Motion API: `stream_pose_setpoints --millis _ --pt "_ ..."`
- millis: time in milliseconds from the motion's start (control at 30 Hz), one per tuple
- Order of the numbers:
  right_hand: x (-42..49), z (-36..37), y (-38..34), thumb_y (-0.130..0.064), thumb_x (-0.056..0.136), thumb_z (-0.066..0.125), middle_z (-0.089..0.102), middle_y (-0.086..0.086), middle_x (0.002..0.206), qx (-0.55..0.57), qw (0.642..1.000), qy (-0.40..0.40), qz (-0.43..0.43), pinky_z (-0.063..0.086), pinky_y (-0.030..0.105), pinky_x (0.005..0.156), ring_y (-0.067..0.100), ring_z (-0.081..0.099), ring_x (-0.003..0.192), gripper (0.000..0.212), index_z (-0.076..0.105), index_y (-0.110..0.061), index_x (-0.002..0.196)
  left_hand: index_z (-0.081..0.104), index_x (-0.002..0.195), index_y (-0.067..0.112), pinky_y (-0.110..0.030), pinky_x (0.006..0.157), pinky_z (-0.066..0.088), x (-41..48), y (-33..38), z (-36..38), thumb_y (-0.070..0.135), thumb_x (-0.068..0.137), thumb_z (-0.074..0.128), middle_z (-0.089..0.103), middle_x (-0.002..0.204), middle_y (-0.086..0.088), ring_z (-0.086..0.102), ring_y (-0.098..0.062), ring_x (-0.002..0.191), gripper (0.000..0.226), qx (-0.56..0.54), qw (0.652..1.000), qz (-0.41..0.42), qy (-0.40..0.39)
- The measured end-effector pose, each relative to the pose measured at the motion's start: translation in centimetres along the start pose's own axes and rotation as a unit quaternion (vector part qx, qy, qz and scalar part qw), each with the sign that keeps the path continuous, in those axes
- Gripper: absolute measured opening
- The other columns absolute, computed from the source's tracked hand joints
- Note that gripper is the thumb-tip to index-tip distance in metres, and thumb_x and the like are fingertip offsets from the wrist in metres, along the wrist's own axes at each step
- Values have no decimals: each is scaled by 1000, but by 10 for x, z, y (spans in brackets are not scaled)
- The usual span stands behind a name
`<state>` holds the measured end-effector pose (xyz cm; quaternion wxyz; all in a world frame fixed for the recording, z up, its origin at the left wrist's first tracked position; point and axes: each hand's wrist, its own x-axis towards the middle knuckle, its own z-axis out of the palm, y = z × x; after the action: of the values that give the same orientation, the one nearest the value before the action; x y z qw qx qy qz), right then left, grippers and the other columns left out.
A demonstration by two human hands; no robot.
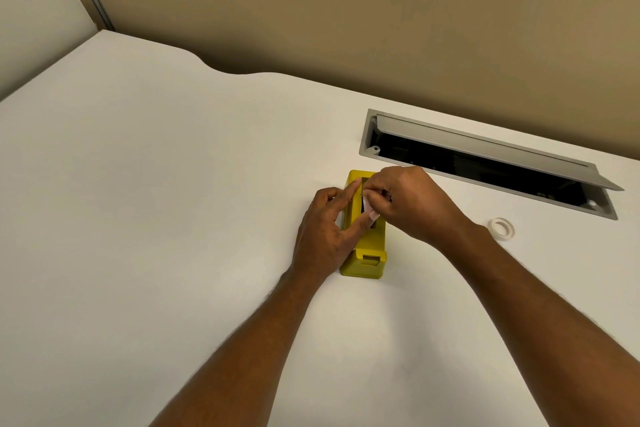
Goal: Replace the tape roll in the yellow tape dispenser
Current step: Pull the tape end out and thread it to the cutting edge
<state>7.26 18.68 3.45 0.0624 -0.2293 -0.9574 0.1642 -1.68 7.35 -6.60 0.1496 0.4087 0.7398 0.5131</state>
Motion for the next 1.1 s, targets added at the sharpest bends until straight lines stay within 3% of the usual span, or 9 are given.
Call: stream_pose_setpoints --millis 133,267,400,633,833,933,1100 --pt "0 2 -1 -25 93 54 71 6 92 15 1000 15 0 43 28 66 16 56 75 20 70 -14 98 39 135 45 -23 80 46 1 -1 1 68 85 40 49 121 5 47 -5 102 55 15 1000 15 -3" --pt "1 2 -2 -26 94 52 70 5 92 13 1000 22 8 47 30 67 19 60 80 22 70 -14 97 43 132 43 -36 86 51 0 1 0 66 87 40 47 124 1 48 -12 107 52 30 999 15 -16" --pt "2 3 1 -25 94 50 69 8 97 11 998 58 27 52 35 74 20 60 85 23 69 -12 99 42 132 43 -37 87 51 -1 2 -1 65 85 43 47 126 -1 49 -15 109 52 28 999 7 -19" --pt "-1 5 4 -22 95 50 71 6 98 60 992 105 44 43 25 68 12 55 80 20 66 -13 102 42 133 42 -37 88 50 -1 2 -1 63 85 44 46 127 -4 49 -16 110 53 32 999 4 -23" --pt "-1 2 1 -24 96 48 71 8 98 44 995 84 32 49 30 69 22 63 82 22 64 -13 106 35 135 46 -32 87 48 -1 -1 1 72 83 37 45 128 -1 45 -11 107 58 38 999 -1 -27" --pt "-2 1 -1 -26 97 46 71 9 99 23 997 73 18 53 35 72 24 63 83 24 63 -14 108 41 134 44 -30 86 47 -1 1 2 77 82 26 47 126 0 45 -8 106 63 27 999 -8 -19" --pt "-1 1 -2 -30 97 44 70 10 100 7 998 68 16 53 36 73 26 64 83 27 61 -14 110 45 133 41 -37 87 51 -1 4 1 61 89 36 49 123 0 48 -10 106 49 22 1000 -16 -15"
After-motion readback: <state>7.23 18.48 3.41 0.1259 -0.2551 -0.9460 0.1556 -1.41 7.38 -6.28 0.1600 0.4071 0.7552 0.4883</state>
